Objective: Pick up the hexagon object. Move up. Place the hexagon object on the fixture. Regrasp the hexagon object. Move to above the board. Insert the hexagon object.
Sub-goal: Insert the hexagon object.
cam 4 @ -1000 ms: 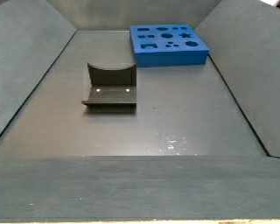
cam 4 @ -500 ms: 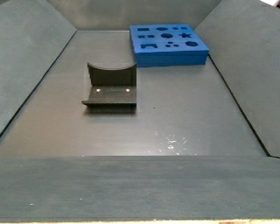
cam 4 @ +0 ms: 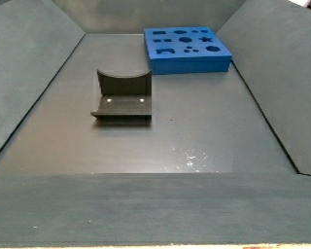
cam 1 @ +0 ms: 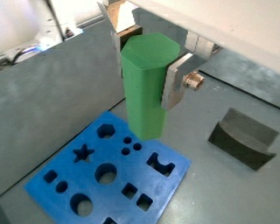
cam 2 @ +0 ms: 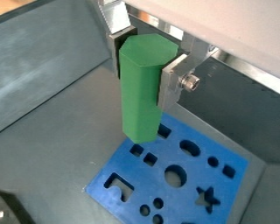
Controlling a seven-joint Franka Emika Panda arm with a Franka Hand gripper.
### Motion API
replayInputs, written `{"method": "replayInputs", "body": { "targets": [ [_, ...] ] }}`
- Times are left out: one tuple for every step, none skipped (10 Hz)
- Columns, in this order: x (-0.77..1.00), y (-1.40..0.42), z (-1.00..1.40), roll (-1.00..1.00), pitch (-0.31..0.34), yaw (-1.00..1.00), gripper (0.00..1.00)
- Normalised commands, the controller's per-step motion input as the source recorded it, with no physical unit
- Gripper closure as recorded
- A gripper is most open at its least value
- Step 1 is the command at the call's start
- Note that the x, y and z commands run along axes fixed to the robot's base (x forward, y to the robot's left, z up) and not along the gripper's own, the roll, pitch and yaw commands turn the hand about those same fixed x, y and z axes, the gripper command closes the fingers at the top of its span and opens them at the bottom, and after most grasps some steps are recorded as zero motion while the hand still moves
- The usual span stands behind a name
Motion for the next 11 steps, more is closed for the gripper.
{"method": "replayInputs", "body": {
  "targets": [
    [-0.11,0.09,-0.13,0.0,0.0,-0.81,1.0],
    [0.0,0.03,0.0,0.0,0.0,-0.05,1.0],
    [-0.39,0.58,-0.06,0.0,0.0,0.0,1.0],
    [-0.88,0.74,-0.13,-0.07,-0.094,0.0,1.0],
    [-0.97,0.69,-0.37,-0.13,-0.171,0.07,1.0],
    [-0.45,0.4,-0.68,0.08,-0.26,0.61,1.0],
    [-0.3,0.27,-0.73,0.17,-0.28,0.77,1.0],
    [-0.26,0.25,-0.68,0.03,-0.163,0.8,1.0],
    [-0.36,0.02,-0.45,-0.05,-0.254,0.0,1.0],
    [-0.13,0.0,-0.34,0.0,-0.183,-0.88,1.0],
    [-0.11,0.0,-0.34,0.0,-0.149,-0.93,1.0]
  ]
}}
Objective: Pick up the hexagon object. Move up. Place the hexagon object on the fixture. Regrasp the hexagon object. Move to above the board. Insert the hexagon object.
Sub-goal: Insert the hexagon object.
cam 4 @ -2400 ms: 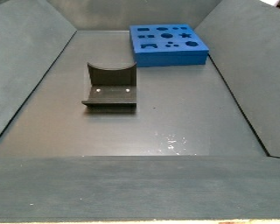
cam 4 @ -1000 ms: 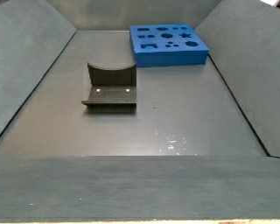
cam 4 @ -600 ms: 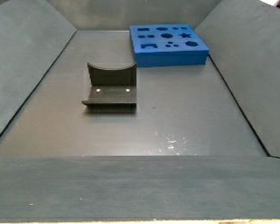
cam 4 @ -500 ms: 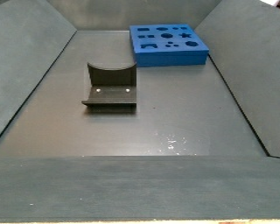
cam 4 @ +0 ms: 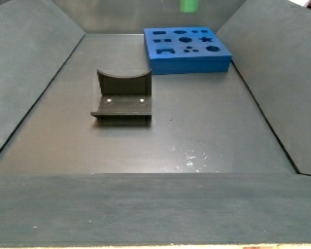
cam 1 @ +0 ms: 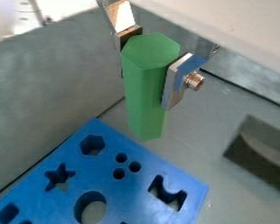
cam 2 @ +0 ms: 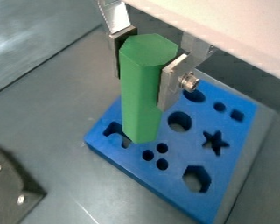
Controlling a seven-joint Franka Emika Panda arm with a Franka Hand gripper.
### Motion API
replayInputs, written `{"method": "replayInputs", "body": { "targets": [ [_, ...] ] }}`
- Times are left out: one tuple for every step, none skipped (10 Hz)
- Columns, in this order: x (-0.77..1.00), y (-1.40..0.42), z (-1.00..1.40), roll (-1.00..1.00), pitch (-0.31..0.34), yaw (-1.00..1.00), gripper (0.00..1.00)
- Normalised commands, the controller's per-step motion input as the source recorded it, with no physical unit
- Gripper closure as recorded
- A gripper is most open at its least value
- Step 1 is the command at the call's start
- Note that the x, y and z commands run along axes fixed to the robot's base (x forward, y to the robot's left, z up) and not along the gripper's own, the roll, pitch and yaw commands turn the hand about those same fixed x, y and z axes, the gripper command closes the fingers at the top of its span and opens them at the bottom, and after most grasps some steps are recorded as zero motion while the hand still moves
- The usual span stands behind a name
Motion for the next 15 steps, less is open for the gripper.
{"method": "replayInputs", "body": {
  "targets": [
    [-0.12,0.0,-0.29,0.0,-0.143,-0.8,1.0],
    [0.0,0.02,0.0,-0.05,0.0,-0.03,1.0],
    [0.0,0.0,0.0,0.0,0.02,0.0,1.0],
    [-0.41,-0.04,-0.49,-0.06,0.009,-0.07,1.0],
    [-0.66,-0.22,-0.76,-0.26,0.0,-0.19,1.0],
    [-0.69,-0.28,-0.68,-0.44,0.0,-0.19,1.0],
    [-0.63,-0.21,-0.6,-0.53,0.0,-0.26,1.0],
    [-0.42,-0.01,-0.39,-0.74,0.0,-0.19,1.0],
    [0.0,0.0,-0.05,0.0,0.0,0.0,1.0],
    [-0.33,0.0,-0.7,-0.11,0.0,-0.16,1.0],
    [0.0,0.0,-0.07,0.0,0.0,-0.06,1.0],
    [0.0,0.0,-0.07,0.0,0.0,0.0,1.0],
    [-0.02,0.08,-0.24,0.0,0.04,-0.51,1.0],
    [0.0,0.03,-0.13,0.0,0.009,-0.51,1.0],
    [0.0,0.0,-0.01,0.01,0.0,0.0,1.0]
  ]
}}
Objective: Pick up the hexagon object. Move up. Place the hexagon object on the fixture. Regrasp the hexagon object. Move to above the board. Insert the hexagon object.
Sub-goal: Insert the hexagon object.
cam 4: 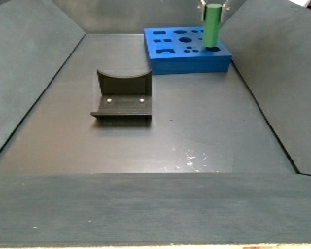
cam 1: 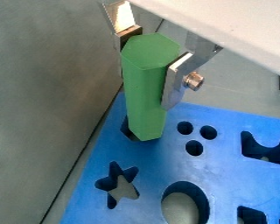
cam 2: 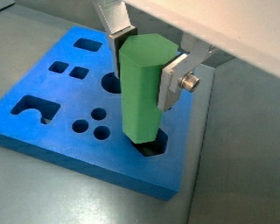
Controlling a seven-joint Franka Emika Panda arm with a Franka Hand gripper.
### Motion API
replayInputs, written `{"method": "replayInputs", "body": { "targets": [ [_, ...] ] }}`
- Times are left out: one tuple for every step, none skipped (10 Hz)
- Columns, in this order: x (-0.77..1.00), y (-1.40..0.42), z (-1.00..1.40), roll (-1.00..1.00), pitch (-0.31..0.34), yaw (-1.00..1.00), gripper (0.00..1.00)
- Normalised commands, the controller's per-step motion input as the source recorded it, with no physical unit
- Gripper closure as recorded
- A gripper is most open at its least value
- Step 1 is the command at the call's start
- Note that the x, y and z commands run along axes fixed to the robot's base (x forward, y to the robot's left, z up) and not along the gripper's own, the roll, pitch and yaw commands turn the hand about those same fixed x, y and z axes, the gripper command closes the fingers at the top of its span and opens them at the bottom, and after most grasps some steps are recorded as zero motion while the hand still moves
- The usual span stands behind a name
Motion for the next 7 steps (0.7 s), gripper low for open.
{"method": "replayInputs", "body": {
  "targets": [
    [-0.2,0.12,-0.28,0.24,0.126,0.0,1.0],
    [0.0,0.07,-0.02,0.15,0.166,0.0,1.0],
    [0.0,0.0,-0.03,0.0,0.0,0.0,1.0],
    [0.0,-0.03,-0.38,0.0,0.0,-0.17,1.0],
    [0.0,-0.09,-0.41,0.0,0.0,-0.23,1.0],
    [0.0,0.0,-0.02,0.0,0.0,0.0,1.0],
    [0.0,0.0,-0.26,0.0,0.0,0.0,1.0]
  ]
}}
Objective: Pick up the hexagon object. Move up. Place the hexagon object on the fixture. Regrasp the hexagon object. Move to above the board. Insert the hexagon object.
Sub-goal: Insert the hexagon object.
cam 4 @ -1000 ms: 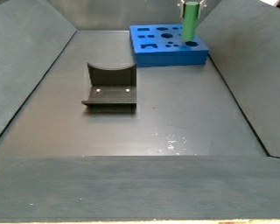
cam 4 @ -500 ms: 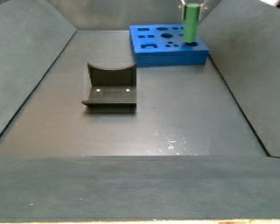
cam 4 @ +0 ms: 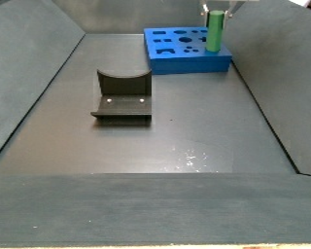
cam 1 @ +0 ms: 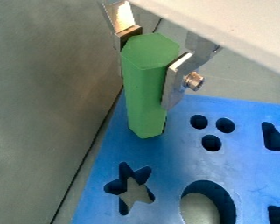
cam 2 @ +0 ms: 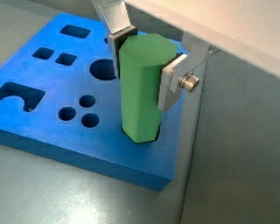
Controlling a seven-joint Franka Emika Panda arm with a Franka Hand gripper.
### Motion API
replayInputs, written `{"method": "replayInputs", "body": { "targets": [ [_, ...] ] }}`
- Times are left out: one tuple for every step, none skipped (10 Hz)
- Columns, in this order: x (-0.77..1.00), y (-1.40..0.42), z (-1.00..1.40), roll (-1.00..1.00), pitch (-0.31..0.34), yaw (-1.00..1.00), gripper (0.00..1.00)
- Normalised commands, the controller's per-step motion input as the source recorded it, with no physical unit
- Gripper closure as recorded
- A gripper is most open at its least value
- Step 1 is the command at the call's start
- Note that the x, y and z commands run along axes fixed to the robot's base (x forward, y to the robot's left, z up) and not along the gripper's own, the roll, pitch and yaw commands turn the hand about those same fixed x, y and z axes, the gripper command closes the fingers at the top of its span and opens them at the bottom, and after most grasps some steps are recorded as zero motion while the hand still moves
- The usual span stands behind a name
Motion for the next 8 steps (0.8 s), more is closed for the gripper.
{"method": "replayInputs", "body": {
  "targets": [
    [-0.12,0.0,-0.36,0.06,0.0,-0.04,1.0],
    [0.0,0.0,-0.05,0.0,0.0,0.0,1.0],
    [-0.1,0.0,-0.4,0.12,-0.16,0.0,1.0],
    [-0.07,0.0,-0.71,0.0,-0.557,-0.03,1.0],
    [-0.05,-0.07,-0.66,-0.07,-0.614,-0.07,1.0],
    [-0.02,-0.06,-0.77,-0.07,-0.5,-0.1,1.0],
    [0.18,-0.04,-1.0,0.0,-0.169,-0.17,1.0],
    [0.49,-0.02,-1.0,0.0,0.04,-0.19,1.0]
  ]
}}
